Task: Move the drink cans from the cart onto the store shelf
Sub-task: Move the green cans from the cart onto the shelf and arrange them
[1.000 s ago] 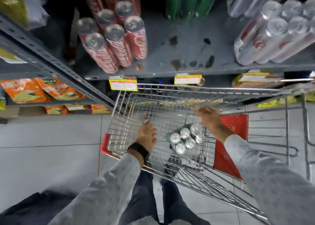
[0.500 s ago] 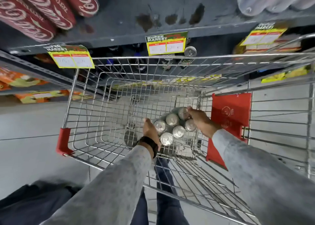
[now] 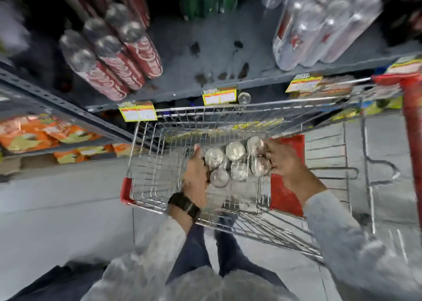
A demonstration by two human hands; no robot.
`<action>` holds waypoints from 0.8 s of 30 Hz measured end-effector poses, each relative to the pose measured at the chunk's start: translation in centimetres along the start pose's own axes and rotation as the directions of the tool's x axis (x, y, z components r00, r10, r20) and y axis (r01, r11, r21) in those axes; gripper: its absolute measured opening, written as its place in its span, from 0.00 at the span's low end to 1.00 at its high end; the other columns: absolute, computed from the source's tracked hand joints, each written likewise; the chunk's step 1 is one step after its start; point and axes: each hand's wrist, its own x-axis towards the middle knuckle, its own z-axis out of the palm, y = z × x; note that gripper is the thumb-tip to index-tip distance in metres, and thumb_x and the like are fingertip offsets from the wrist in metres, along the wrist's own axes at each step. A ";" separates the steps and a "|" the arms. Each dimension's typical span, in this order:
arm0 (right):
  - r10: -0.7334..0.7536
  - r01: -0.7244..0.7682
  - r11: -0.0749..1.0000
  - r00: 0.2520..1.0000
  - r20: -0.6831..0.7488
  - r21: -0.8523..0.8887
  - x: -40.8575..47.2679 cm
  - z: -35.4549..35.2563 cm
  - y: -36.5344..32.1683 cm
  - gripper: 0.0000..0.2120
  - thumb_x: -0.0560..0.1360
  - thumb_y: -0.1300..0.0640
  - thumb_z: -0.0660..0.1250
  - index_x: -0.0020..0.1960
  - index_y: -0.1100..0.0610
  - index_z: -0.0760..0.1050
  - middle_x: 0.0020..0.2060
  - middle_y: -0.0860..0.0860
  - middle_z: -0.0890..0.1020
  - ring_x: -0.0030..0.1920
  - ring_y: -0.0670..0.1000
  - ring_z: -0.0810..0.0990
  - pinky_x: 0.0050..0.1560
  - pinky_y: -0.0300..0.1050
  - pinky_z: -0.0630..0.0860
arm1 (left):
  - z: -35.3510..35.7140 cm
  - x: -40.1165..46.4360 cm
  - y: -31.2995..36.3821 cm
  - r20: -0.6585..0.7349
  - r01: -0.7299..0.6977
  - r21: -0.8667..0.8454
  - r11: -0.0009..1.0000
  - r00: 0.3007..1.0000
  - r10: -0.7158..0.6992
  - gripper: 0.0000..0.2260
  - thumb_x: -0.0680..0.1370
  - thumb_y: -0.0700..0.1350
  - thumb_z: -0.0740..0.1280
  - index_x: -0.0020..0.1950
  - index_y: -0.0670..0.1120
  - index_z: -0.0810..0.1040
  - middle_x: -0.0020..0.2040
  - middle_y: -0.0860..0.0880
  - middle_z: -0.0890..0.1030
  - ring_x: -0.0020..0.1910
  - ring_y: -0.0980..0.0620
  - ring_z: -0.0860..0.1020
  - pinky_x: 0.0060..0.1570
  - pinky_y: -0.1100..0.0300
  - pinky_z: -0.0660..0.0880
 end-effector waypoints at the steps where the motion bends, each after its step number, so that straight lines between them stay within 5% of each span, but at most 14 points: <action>1: -0.020 0.020 0.999 1.000 -0.022 0.037 -1.7 -0.5 -1.3 0.10 0.83 0.51 0.62 0.55 0.54 0.81 0.58 0.61 0.85 0.45 0.53 0.85 0.47 0.51 0.82 | -0.3 -1.9 1.4 0.002 -0.035 -0.007 0.999 0.999 0.035 0.34 0.82 0.66 0.54 0.78 0.42 0.69 0.77 0.37 0.72 0.76 0.34 0.71 0.76 0.37 0.67; 4: -0.133 0.136 0.986 0.991 -0.033 0.098 -7.2 -1.6 -5.7 0.12 0.84 0.50 0.60 0.47 0.54 0.78 0.46 0.58 0.85 0.40 0.53 0.80 0.42 0.47 0.74 | -0.9 -5.8 4.7 0.034 -0.136 -0.077 0.988 0.990 0.139 0.29 0.83 0.65 0.55 0.73 0.46 0.76 0.70 0.43 0.81 0.69 0.41 0.78 0.75 0.45 0.69; 6: -0.188 0.192 0.974 0.981 -0.045 0.117 -10.6 -2.1 -9.1 0.13 0.84 0.49 0.60 0.45 0.53 0.77 0.40 0.52 0.80 0.37 0.50 0.77 0.38 0.44 0.72 | -1.2 -7.6 7.1 0.050 -0.213 -0.142 0.967 0.974 0.222 0.23 0.84 0.61 0.55 0.68 0.47 0.79 0.59 0.47 0.85 0.55 0.52 0.84 0.61 0.55 0.78; 9: -0.278 0.283 0.956 0.958 -0.069 0.073 -11.6 -2.6 -14.5 0.14 0.83 0.43 0.60 0.48 0.50 0.78 0.43 0.47 0.79 0.45 0.49 0.77 0.55 0.51 0.77 | -1.1 -9.0 11.8 0.074 -0.317 -0.182 0.931 0.939 0.334 0.23 0.85 0.60 0.55 0.67 0.47 0.79 0.58 0.50 0.86 0.50 0.57 0.86 0.41 0.63 0.81; 12: -0.338 0.339 0.941 0.938 -0.072 -0.004 -10.1 -2.0 -20.1 0.16 0.82 0.42 0.61 0.45 0.51 0.78 0.40 0.49 0.77 0.40 0.50 0.74 0.46 0.46 0.76 | -0.8 -8.6 16.3 0.071 -0.369 -0.177 0.912 0.920 0.386 0.26 0.83 0.65 0.55 0.68 0.51 0.80 0.65 0.49 0.85 0.63 0.48 0.83 0.49 0.55 0.78; 15: -0.381 0.372 0.922 0.921 -0.080 -0.106 -7.0 -0.9 -25.1 0.16 0.80 0.42 0.62 0.57 0.51 0.80 0.46 0.53 0.81 0.43 0.54 0.77 0.49 0.52 0.78 | 0.2 -7.7 20.4 0.064 -0.376 -0.194 0.906 0.917 0.394 0.25 0.82 0.67 0.54 0.61 0.51 0.81 0.63 0.48 0.85 0.62 0.46 0.83 0.64 0.49 0.78; 17: -0.396 0.385 0.916 0.913 -0.093 -0.116 -5.1 0.0 -27.8 0.15 0.78 0.42 0.64 0.51 0.52 0.80 0.41 0.51 0.79 0.41 0.55 0.76 0.48 0.52 0.79 | 0.8 -6.6 22.5 0.068 -0.356 -0.210 0.910 0.924 0.377 0.26 0.81 0.68 0.55 0.60 0.50 0.81 0.63 0.48 0.85 0.61 0.47 0.83 0.67 0.49 0.76; 21: -0.391 0.370 0.914 0.913 -0.117 -0.169 -1.7 1.5 -30.7 0.21 0.78 0.44 0.65 0.64 0.55 0.80 0.53 0.56 0.82 0.52 0.60 0.81 0.60 0.60 0.82 | 2.1 -4.6 24.8 0.073 -0.334 -0.184 0.924 0.933 0.352 0.21 0.84 0.63 0.54 0.46 0.51 0.76 0.48 0.50 0.83 0.47 0.51 0.81 0.54 0.56 0.76; 24: -0.397 0.370 0.905 0.912 -0.107 -0.211 0.3 2.2 -31.4 0.24 0.79 0.44 0.64 0.70 0.54 0.77 0.65 0.57 0.81 0.59 0.60 0.81 0.65 0.57 0.79 | 2.8 -3.5 25.8 0.097 -0.293 -0.210 0.933 0.943 0.318 0.19 0.85 0.60 0.55 0.43 0.50 0.73 0.44 0.50 0.79 0.42 0.53 0.78 0.44 0.59 0.73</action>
